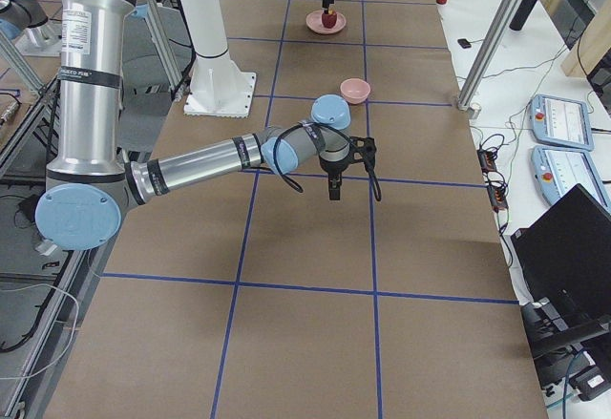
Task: Move apple from plate to bowl
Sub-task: 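Close the left gripper around the red apple on the pink plate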
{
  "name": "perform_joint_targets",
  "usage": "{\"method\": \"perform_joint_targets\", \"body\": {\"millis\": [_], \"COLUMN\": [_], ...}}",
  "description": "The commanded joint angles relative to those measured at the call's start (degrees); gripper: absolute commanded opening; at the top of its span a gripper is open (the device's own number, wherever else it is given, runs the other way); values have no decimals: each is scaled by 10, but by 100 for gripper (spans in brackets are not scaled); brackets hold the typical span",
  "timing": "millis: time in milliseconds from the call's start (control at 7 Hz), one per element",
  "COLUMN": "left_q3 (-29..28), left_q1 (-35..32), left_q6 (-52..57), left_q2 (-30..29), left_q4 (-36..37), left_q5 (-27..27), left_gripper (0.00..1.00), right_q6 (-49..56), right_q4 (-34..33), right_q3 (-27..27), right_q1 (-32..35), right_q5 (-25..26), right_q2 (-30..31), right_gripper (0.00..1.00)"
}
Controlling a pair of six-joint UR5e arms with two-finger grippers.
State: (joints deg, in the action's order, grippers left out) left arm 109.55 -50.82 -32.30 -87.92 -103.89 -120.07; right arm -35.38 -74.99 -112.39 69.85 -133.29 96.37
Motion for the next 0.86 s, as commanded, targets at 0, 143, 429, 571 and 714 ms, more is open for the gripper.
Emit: {"method": "perform_joint_targets", "body": {"millis": [0,143,429,571,714], "left_q3": [-34,-59,-70,-82,-89], "left_q1": [0,1,2,5,19], "left_q6": [14,8,7,9,7], "left_q2": [6,4,3,-1,-2], "left_q4": [-69,-105,-115,-112,-112], "left_q5": [6,6,5,6,6], "left_gripper": [97,97,97,97,97], "right_q6": [12,13,12,12,12], "right_q4": [-1,-1,-1,-1,-1], "right_q3": [0,0,2,3,4], "right_q1": [3,3,2,1,-1], "right_q5": [6,6,7,7,7], "right_q2": [5,4,3,2,2], "right_gripper": [100,100,100,100,100]}}
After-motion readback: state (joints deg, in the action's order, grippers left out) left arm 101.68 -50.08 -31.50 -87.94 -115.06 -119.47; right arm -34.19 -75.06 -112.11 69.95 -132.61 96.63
